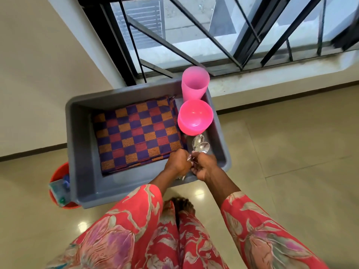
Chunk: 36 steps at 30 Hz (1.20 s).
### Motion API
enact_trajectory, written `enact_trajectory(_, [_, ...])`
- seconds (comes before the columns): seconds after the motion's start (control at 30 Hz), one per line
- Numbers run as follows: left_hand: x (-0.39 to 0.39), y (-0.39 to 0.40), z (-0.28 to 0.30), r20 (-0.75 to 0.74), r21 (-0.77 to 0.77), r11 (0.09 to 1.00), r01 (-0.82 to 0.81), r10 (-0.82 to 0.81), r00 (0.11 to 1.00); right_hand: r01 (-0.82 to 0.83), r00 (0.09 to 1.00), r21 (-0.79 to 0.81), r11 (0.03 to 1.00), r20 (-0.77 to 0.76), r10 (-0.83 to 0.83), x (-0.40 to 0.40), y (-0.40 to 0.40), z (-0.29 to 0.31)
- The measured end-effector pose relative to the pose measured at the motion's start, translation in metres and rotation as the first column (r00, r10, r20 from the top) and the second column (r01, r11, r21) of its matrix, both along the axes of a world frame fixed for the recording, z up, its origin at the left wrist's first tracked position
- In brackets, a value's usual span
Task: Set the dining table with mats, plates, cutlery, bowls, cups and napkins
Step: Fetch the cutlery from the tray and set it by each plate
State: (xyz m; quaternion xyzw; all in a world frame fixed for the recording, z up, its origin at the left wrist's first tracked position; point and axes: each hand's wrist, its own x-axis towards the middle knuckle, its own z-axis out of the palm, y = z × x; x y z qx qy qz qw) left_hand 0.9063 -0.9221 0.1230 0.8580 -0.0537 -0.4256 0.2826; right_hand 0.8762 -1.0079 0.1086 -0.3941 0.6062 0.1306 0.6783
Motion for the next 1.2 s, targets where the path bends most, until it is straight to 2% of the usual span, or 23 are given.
enact_trajectory(0.17, [-0.033, 0.007, 0.048, -0.031, -0.096, 0.977, -0.188, 0.186, 0.982, -0.049, 0.997, -0.013, 0.999, 0.055, 0.05, -0.023, 0.009, 0.056])
enact_trajectory(0.27, [-0.05, 0.016, 0.072, -0.108, -0.161, 0.939, -0.305, 0.291, 0.951, -0.108, 0.989, -0.06, 0.992, 0.099, 0.114, -0.036, 0.015, 0.092])
enact_trajectory(0.33, [-0.06, 0.022, 0.093, -0.183, -0.219, 0.883, -0.414, 0.38, 0.907, -0.119, 0.984, -0.114, 0.986, 0.118, 0.132, -0.046, 0.018, 0.117])
enact_trajectory(0.43, [-0.071, 0.028, 0.124, -0.282, -0.28, 0.751, -0.597, 0.531, 0.799, -0.147, 0.974, -0.082, 0.986, 0.161, 0.159, -0.061, 0.018, 0.154])
enact_trajectory(0.53, [-0.079, 0.03, 0.155, -0.446, -0.362, 0.644, -0.674, 0.516, 0.731, -0.202, 0.95, -0.067, 0.977, 0.231, 0.212, -0.083, 0.024, 0.189])
enact_trajectory(0.63, [-0.088, 0.037, 0.177, -0.536, -0.382, 0.605, -0.698, 0.47, 0.701, -0.178, 0.942, -0.095, 0.979, 0.272, 0.198, -0.103, 0.04, 0.205])
enact_trajectory(0.7, [-0.093, 0.044, 0.184, -0.555, -0.37, 0.612, -0.699, 0.458, 0.695, -0.129, 0.947, -0.116, 0.985, 0.28, 0.158, -0.113, 0.052, 0.21])
enact_trajectory(0.97, [-0.131, 0.103, 0.22, -0.502, -0.375, 0.819, -0.433, 0.213, 0.838, 0.075, 0.937, -0.233, 0.97, 0.348, 0.011, -0.183, 0.132, 0.243])
enact_trajectory(1.07, [-0.154, 0.127, 0.229, -0.532, -0.366, 0.847, -0.385, 0.149, 0.833, 0.118, 0.953, -0.31, 0.943, 0.301, -0.021, -0.213, 0.159, 0.242])
enact_trajectory(1.2, [-0.193, 0.156, 0.237, -0.577, -0.329, 0.913, -0.24, 0.007, 0.817, 0.166, 0.972, -0.384, 0.908, 0.218, -0.085, -0.259, 0.195, 0.243])
